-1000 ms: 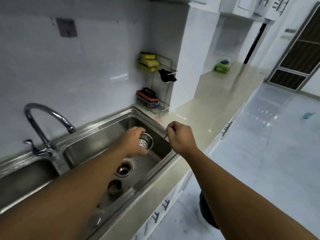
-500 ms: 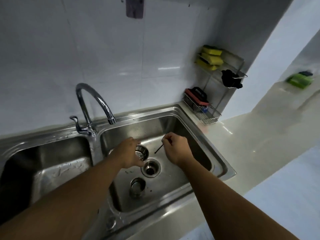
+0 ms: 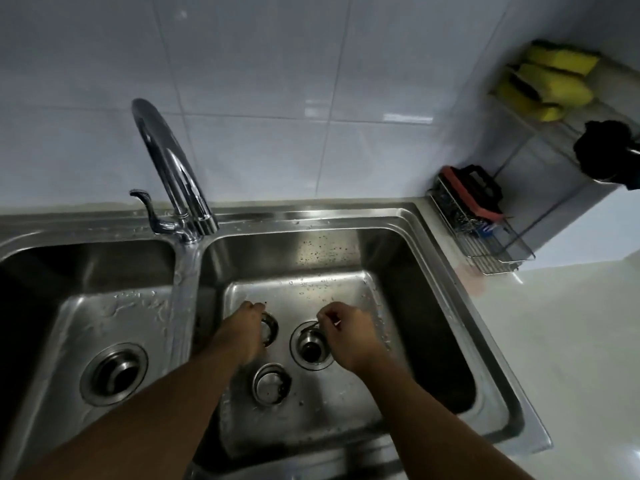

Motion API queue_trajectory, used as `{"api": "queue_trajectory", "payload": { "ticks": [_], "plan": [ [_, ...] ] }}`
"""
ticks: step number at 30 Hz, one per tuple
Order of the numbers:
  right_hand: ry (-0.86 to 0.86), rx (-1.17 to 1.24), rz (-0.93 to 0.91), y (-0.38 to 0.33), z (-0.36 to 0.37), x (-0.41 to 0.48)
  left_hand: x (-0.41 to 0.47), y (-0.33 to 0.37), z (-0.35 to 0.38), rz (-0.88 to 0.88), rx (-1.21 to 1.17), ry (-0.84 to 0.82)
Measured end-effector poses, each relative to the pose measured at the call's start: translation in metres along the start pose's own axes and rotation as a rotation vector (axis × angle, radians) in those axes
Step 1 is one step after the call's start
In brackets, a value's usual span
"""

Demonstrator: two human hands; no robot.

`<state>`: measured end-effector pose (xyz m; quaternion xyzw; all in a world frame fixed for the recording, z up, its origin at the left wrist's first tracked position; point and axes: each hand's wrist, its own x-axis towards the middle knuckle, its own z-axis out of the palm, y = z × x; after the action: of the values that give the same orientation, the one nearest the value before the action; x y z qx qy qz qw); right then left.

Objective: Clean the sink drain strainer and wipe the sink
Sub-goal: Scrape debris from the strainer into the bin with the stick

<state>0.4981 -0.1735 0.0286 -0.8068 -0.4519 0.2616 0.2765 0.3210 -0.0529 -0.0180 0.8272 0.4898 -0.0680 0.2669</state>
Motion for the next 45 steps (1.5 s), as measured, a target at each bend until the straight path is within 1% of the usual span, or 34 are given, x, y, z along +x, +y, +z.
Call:
{"api": "queue_trajectory", "payload": {
  "ticks": [7,13,25,33,37,42,45],
  "plan": [
    [-0.082,0.003,-0.030,0.023,0.031,0.017,0.019,-0.019,0.032,-0.117,0.048,-0.044],
    [-0.109,0.017,-0.041,0.029,0.041,0.025,0.026,-0.023,0.039,-0.154,0.030,-0.049],
    [-0.125,0.079,-0.052,0.025,0.045,0.025,0.024,-0.031,0.042,-0.143,-0.040,-0.051],
    [-0.146,0.107,0.011,0.018,0.036,0.024,0.013,-0.022,0.024,-0.134,-0.029,-0.082],
    [-0.127,0.110,0.028,0.017,0.026,0.023,0.005,-0.018,0.013,-0.117,-0.040,-0.093],
    [-0.103,0.180,0.060,0.010,0.015,0.019,-0.005,-0.013,0.004,-0.094,-0.041,-0.119],
    [-0.072,0.162,0.053,0.006,0.006,0.017,-0.009,-0.008,-0.003,-0.086,-0.025,-0.123]
  ]
}}
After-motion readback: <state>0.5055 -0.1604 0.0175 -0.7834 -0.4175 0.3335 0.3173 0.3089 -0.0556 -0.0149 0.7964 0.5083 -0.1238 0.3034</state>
